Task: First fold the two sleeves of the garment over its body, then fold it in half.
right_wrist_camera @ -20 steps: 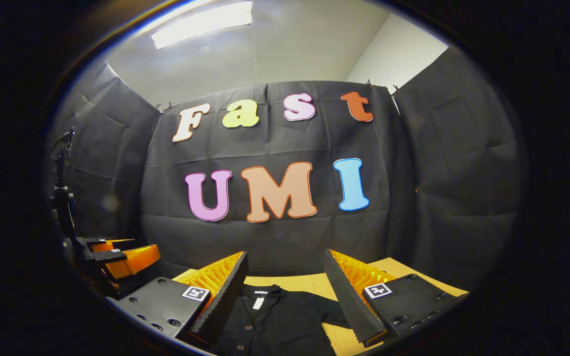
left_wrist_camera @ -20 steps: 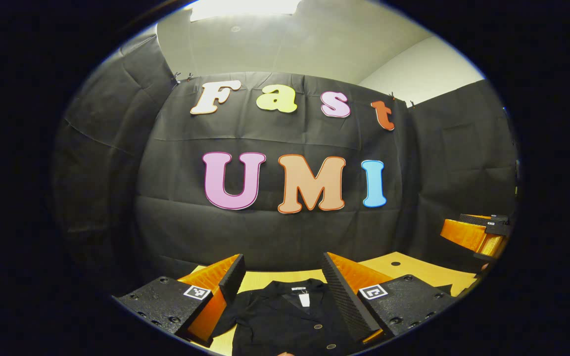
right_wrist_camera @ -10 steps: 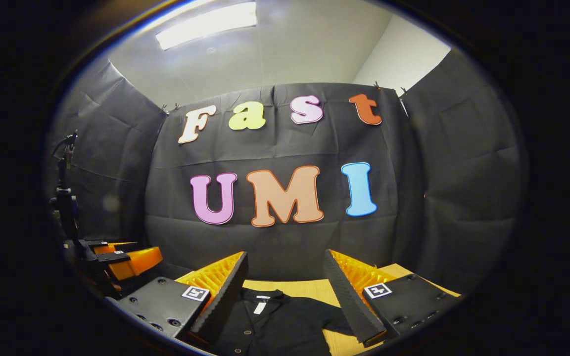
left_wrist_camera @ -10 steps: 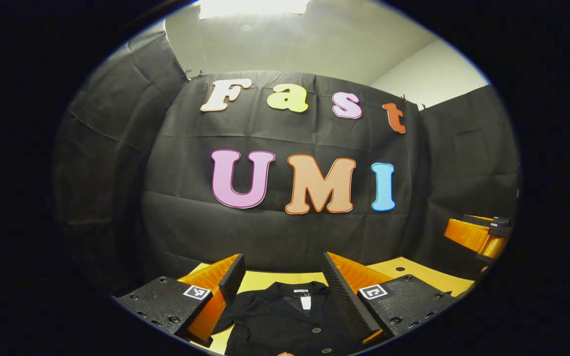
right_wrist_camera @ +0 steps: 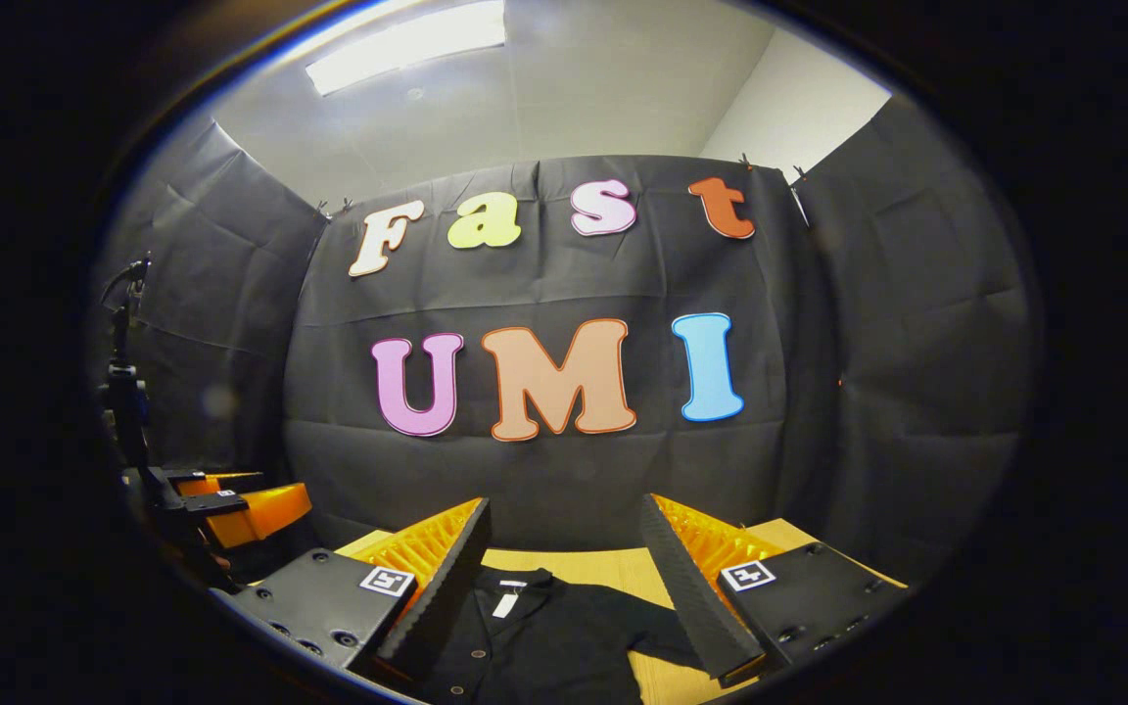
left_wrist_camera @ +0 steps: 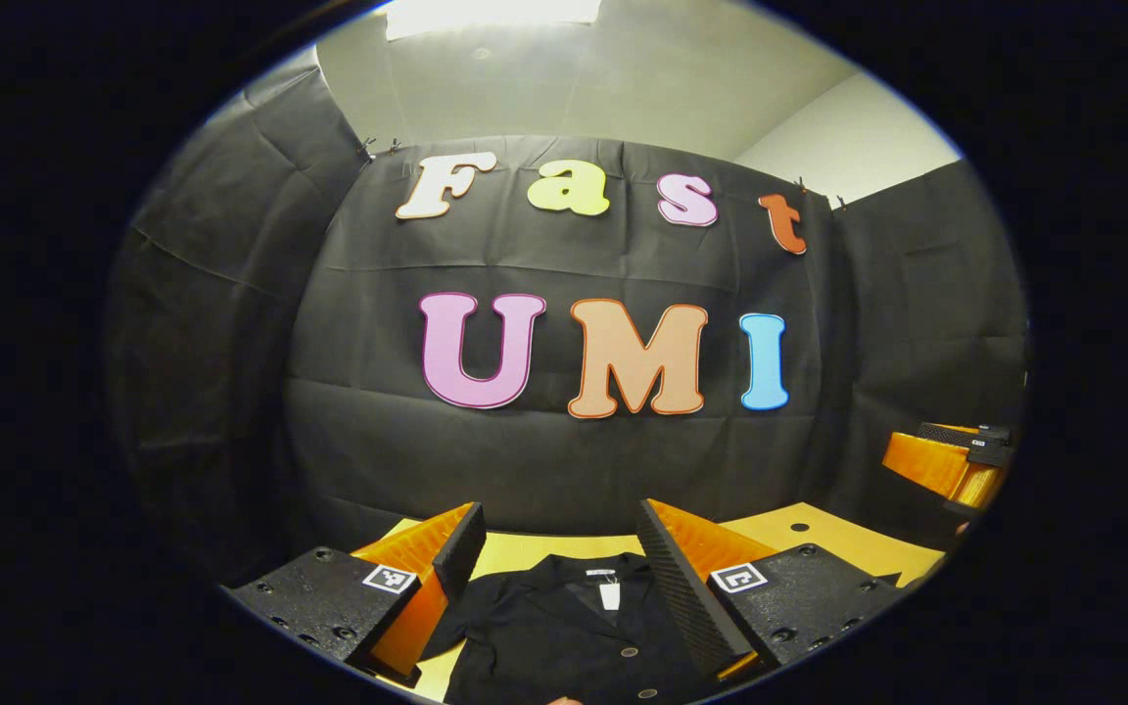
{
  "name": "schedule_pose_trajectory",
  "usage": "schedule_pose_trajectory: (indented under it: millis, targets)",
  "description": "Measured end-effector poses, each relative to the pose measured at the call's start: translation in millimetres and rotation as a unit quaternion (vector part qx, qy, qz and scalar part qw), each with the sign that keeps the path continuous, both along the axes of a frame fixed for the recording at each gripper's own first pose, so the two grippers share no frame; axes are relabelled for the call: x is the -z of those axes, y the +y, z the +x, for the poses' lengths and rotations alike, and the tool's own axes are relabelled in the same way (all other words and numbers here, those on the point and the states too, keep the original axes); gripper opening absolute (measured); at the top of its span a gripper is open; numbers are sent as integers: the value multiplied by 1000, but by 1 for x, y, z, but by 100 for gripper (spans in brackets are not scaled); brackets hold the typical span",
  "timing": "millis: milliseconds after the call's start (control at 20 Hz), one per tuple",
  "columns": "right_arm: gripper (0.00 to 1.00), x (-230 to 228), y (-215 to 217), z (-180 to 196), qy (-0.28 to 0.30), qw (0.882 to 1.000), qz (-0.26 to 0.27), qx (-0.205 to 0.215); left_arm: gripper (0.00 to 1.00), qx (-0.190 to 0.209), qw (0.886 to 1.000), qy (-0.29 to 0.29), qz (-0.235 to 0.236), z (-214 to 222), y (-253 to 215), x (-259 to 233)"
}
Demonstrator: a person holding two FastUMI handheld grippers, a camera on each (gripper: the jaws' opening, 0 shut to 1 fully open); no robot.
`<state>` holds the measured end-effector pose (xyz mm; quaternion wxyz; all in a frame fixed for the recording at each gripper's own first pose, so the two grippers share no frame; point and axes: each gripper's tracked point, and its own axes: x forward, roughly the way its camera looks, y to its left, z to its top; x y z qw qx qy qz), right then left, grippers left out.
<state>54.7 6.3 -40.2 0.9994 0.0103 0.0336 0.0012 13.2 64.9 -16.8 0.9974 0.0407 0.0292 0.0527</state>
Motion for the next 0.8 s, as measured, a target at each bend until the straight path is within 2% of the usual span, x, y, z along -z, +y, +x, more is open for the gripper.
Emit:
schedule_pose_trajectory:
  millis: [100, 150, 250, 550, 800]
  targets:
    - [94, -1, -11, 1, 3, 1000, -16, 1, 92, 1, 1000, 0, 2, 1, -5, 0]
    - [99, 0, -19, 2, 7, 1000, -29, 3, 93, 2, 1000, -1, 5, 3, -8, -2]
    - [98, 3, -42, 5, 18, 998, -53, 6, 92, 3, 1000, -2, 7, 4, -13, -2]
    - [99, 21, -147, 6, 54, 994, -83, 49, 92, -8, 1000, 2, 12, 12, -29, 3]
    - [98, 72, -235, 7, 124, 984, -104, 67, 92, -15, 999, 1, 33, 21, -51, 4]
